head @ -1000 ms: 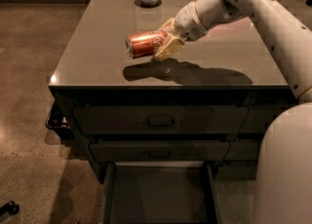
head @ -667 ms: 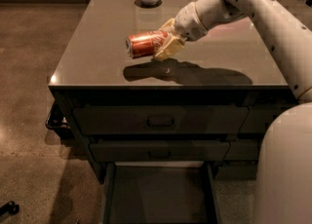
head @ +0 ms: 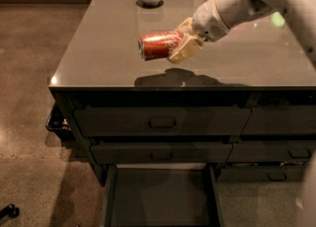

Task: Place coke can into bottom drawer

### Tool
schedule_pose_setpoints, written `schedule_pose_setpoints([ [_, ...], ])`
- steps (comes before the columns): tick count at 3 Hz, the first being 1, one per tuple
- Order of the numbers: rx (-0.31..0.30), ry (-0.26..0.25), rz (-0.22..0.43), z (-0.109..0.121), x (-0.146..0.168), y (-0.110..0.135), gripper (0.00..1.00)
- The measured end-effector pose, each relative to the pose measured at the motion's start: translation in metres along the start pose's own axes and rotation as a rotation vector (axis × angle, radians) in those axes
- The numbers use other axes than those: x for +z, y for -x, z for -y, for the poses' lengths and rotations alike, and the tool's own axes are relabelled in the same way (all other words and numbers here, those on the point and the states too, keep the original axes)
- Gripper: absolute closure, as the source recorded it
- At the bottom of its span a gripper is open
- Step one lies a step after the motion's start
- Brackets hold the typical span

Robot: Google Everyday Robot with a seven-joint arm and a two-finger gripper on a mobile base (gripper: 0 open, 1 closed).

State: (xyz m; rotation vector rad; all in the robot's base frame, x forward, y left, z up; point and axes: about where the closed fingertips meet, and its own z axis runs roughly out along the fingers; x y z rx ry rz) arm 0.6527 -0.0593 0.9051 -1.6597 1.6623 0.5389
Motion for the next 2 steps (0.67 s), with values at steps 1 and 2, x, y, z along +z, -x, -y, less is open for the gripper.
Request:
schedule_pose_setpoints([
  [1,0.081,-0.029,-0.005,-0.045,-0.031,-0.008,1.0],
  [2,0.102,-0.008,-0.023,-0.057,-0.025,-0.022,1.0],
])
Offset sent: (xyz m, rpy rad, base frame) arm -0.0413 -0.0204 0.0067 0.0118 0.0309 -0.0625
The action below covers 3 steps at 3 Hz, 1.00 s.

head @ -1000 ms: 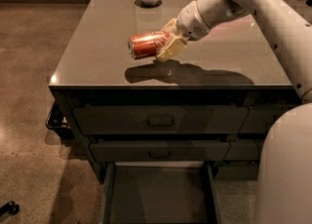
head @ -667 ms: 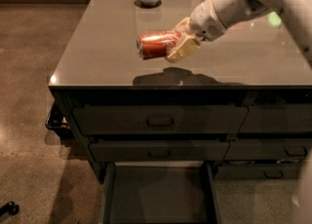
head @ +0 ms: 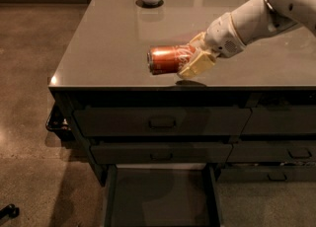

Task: Place coke can into bottom drawer

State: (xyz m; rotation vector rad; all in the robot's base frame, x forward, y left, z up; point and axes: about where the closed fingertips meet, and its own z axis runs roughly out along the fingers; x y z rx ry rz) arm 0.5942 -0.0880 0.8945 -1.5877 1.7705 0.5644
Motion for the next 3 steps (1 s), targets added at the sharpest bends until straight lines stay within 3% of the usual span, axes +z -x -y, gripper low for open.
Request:
schedule_pose_setpoints([
  [1,0.0,0.0,0.0,0.0,0.0,0.0,1.0],
  [2,0.025,-0.008,0.014,-0.018,0.009,-0.009,1.0],
  [3,0.037,-0.062,0.118,-0.055,0.02,-0.012,1.0],
])
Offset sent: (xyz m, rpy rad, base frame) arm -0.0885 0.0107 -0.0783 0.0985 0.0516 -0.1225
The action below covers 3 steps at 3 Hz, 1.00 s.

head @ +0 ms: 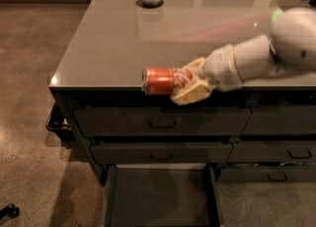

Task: Place coke can into bottom drawer

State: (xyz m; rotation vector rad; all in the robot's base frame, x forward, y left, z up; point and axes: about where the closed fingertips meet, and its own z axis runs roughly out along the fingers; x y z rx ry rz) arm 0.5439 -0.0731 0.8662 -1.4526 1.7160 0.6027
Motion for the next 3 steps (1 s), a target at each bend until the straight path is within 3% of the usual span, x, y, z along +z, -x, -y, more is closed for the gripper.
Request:
schedule_pose_setpoints([
  [1,0.037,-0.041,0.067,-0.043,0.013,-0.022,1.0],
  [2,0.069,-0.008,0.042,-0.068,0.026,-0.044,1.0],
  [3,0.069,-0.008,0.042,-0.068,0.026,-0.044,1.0],
])
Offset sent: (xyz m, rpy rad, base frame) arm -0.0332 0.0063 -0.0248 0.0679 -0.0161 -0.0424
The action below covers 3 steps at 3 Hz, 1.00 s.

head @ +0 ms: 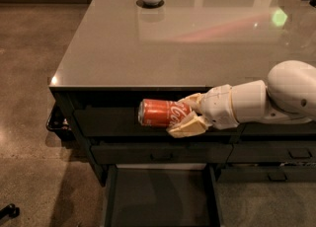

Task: Place coke can into bottom drawer

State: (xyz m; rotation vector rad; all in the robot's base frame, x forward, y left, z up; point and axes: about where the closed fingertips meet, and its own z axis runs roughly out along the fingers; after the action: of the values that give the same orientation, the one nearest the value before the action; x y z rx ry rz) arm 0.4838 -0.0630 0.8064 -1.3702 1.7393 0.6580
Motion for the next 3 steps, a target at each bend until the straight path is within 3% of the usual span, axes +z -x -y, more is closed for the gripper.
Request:
schedule_pose_setpoints([
  [1,0.029,-0.009,-0.007,-0.018,0.021,-0.027,1.0],
  [2,0.081,-0.028,-0.031,-0.058,0.064,-0.077,1.0],
  [3,0.131,0.033,-0.055,-0.116,0.129,-0.132,1.0],
])
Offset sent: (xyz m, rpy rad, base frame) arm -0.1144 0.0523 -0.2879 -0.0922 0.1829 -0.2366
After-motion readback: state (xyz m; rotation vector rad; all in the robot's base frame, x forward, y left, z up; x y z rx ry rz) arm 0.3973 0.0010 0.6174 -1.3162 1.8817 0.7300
